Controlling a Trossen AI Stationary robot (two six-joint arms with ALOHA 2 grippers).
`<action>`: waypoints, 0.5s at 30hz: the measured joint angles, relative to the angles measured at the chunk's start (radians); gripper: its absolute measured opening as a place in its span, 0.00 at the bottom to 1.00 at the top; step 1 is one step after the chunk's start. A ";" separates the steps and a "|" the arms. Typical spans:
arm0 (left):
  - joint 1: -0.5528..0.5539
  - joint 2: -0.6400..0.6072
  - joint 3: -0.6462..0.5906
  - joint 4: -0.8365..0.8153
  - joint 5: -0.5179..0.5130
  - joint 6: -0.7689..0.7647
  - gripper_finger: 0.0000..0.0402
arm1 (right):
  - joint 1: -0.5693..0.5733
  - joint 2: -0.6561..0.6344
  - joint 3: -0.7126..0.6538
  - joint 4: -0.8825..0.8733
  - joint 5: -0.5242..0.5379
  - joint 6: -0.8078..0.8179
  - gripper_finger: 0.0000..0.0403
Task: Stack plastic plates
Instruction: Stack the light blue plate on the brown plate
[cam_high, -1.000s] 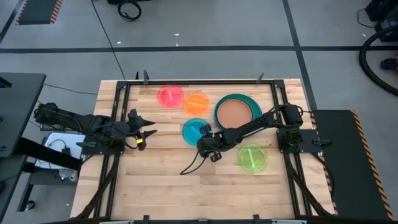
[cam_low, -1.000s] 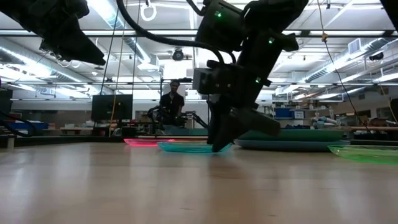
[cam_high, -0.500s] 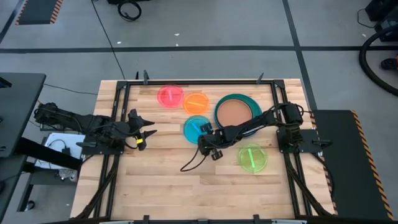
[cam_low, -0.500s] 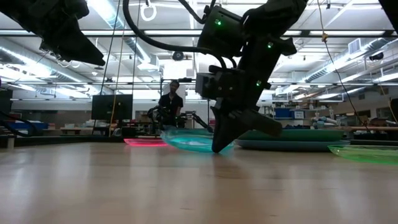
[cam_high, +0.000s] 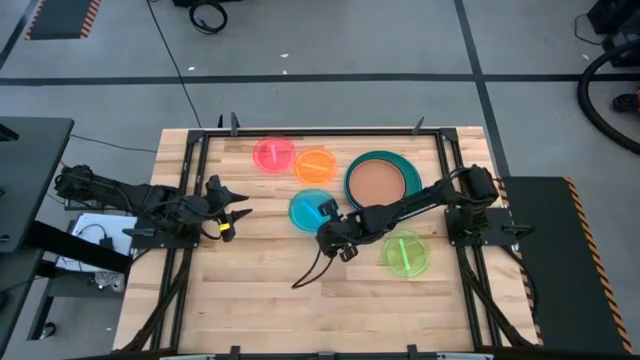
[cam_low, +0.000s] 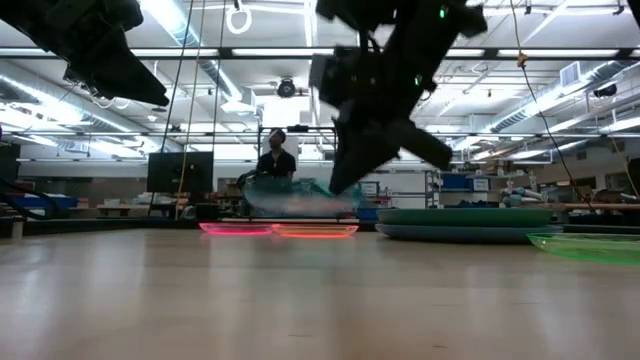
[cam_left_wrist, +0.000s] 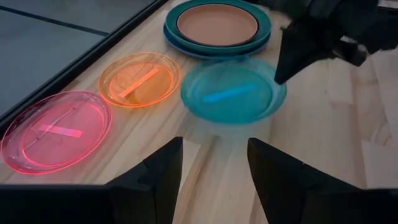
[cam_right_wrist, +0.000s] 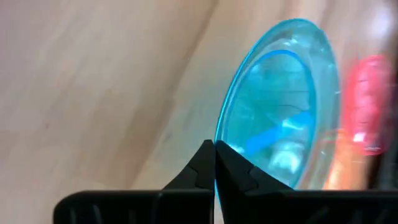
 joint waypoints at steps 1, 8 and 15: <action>0.000 0.000 0.000 0.000 0.000 -0.001 0.47 | 0.004 -0.006 0.010 -0.012 0.027 -0.001 0.02; 0.000 0.000 0.000 -0.005 0.000 -0.001 0.47 | 0.007 -0.049 0.036 -0.154 0.147 0.074 0.02; 0.000 0.000 0.000 -0.004 0.000 -0.001 0.47 | -0.061 -0.062 0.035 -0.350 0.228 0.307 0.02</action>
